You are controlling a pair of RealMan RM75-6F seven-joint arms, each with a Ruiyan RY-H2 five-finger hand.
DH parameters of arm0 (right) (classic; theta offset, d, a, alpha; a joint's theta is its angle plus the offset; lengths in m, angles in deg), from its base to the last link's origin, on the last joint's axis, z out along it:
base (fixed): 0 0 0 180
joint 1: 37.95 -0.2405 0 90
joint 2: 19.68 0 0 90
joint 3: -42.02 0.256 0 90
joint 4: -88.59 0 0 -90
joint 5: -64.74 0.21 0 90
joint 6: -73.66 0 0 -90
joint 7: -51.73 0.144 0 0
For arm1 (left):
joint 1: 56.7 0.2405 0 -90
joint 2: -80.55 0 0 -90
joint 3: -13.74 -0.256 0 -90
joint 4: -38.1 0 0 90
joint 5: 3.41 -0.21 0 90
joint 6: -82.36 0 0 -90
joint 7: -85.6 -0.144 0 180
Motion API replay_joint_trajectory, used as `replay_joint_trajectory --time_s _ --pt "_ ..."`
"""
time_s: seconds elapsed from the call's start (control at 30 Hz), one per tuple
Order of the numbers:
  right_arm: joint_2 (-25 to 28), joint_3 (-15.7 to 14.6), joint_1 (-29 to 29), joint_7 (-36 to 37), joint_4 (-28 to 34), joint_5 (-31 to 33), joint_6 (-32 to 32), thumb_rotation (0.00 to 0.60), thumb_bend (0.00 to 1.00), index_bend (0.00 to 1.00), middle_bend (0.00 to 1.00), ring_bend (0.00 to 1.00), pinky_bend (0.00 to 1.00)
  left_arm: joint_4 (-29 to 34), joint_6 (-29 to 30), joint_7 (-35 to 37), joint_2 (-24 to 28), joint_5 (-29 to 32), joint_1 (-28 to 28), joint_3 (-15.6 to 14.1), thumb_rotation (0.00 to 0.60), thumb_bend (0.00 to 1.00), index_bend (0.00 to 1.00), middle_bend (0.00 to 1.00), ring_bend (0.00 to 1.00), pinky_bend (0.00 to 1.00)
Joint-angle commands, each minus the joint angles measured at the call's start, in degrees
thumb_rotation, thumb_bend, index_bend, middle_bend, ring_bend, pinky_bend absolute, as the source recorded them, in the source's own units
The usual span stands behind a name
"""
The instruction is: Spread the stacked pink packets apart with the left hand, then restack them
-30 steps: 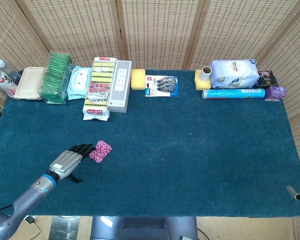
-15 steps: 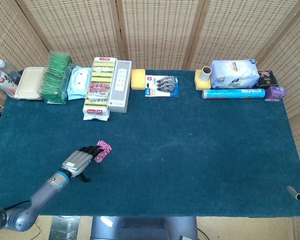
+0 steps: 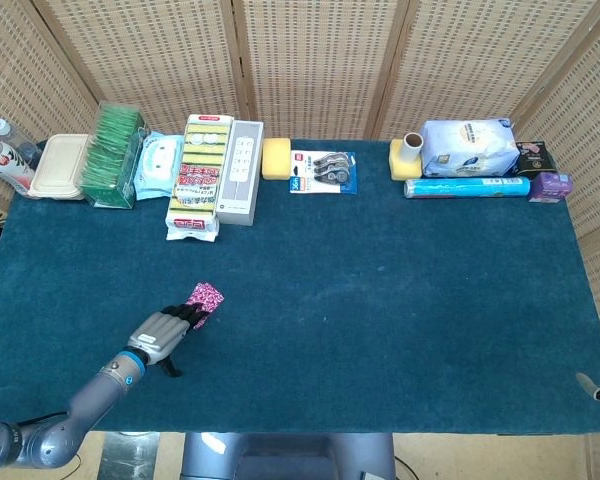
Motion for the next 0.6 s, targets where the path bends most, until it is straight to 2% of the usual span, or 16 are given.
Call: replay_joint_trajectory --time_s 0.03,0.3,0.6 --pt "0.04 -0.01 0.01 0.03 0.02 0.05 0.04 0.600 0.00 0.08 0.00 0.00 0.00 1.42 0.69 -0.64 0.71 1.16 -0.71 -0.79 0.600 0.00 0.00 0.00 0.00 0.09" --pt "0.07 0.02 0.00 0.12 0.06 0.21 0.08 0.600 0.00 0.08 0.00 0.00 0.00 5.74 1.15 -2.13 2.79 3.55 -2.28 -3.41 0.600 0.00 0.00 0.00 0.00 0.09" --pt "0.10 0.05 0.04 0.23 0.08 0.30 -0.01 0.600 0.00 0.08 0.00 0.00 0.00 9.38 3.01 -2.73 4.85 1.15 -2.39 -5.94 0.600 0.00 0.00 0.00 0.00 0.10"
